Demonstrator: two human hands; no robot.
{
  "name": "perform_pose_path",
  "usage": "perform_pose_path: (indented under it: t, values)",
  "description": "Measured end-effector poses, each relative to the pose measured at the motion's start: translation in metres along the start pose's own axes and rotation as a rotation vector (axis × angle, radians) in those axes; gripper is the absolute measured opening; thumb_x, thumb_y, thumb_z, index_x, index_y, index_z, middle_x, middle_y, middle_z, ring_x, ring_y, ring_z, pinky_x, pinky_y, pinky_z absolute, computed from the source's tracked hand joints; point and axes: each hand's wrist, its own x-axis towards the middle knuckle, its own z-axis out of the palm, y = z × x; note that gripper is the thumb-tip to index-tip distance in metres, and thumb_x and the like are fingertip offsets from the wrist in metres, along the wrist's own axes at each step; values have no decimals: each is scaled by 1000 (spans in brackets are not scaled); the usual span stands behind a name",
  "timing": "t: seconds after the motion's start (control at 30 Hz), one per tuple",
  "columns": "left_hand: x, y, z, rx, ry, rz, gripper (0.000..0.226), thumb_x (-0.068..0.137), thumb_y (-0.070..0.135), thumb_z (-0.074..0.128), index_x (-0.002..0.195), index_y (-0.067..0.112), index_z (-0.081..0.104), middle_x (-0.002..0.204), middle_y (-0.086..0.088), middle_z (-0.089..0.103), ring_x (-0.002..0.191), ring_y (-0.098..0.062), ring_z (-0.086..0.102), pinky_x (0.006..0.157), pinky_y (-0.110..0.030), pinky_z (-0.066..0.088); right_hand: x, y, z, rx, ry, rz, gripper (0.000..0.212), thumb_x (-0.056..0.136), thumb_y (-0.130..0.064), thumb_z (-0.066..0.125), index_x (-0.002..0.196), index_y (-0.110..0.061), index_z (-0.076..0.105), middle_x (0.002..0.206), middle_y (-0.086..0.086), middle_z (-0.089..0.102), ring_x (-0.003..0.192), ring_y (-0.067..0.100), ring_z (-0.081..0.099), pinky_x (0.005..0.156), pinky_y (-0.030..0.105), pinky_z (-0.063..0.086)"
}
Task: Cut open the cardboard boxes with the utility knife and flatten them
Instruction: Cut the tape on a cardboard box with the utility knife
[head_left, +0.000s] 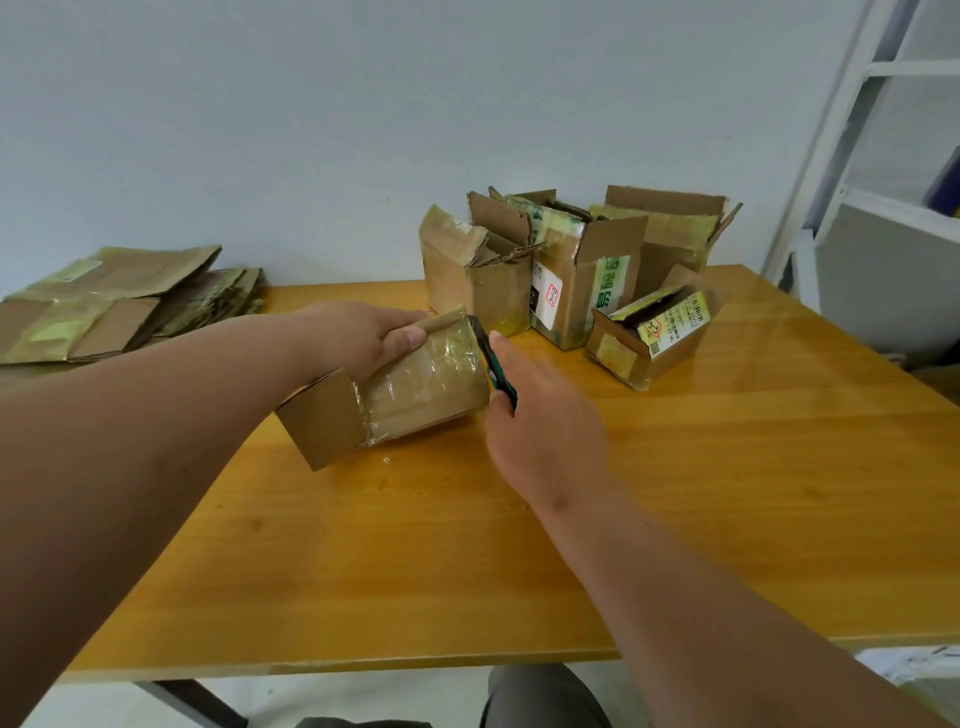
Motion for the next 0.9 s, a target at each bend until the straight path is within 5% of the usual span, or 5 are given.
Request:
perform_pose_path:
  t: [0.43, 0.6, 0.9]
  values:
    - [-5, -1, 5, -64, 16, 0, 48, 101, 52, 24, 148, 47, 25, 132, -3, 58, 119, -25, 52, 85, -30, 35, 5, -13, -7, -110, -77, 31, 61, 99, -14, 43, 155, -31, 28, 90, -5, 51, 86, 17, 56, 80, 40, 53]
    - [-3, -1, 5, -99, 10, -11, 48, 101, 51, 23, 148, 46, 28, 137, -1, 55, 125, -25, 49, 96, -33, 38, 0, -12, -6, -251, -128, 26, 62, 98, -16, 41, 155, -34, 24, 71, -13, 40, 69, 10, 48, 81, 36, 47]
    - [-11, 1, 3, -189, -15, -26, 46, 99, 54, 30, 145, 48, 32, 132, 2, 57, 120, -21, 50, 95, -33, 36, -13, -4, -9, -359, -137, 46, 61, 99, -17, 39, 154, -35, 21, 70, -11, 39, 66, 10, 44, 76, 35, 31]
